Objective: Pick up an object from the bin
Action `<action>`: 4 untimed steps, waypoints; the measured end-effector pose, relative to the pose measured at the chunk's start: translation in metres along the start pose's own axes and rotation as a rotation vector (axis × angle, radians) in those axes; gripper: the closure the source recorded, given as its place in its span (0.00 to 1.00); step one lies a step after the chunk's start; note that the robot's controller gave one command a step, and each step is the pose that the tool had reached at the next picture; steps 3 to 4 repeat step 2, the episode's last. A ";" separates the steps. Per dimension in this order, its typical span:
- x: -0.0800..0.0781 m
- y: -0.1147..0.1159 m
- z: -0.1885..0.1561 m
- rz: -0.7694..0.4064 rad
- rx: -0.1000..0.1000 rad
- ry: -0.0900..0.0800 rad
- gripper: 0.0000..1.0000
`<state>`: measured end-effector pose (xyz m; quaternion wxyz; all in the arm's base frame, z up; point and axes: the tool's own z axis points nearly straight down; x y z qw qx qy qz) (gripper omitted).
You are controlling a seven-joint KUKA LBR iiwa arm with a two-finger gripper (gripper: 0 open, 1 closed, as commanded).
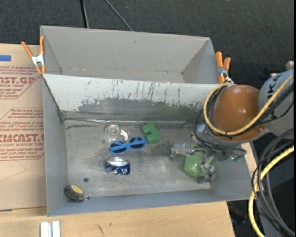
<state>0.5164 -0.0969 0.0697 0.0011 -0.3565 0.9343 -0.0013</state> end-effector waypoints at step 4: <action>-0.011 0.016 -0.172 -0.046 0.004 -0.006 1.00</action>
Offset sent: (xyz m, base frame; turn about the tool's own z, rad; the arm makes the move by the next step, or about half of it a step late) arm 0.0000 0.0000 0.0000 0.0000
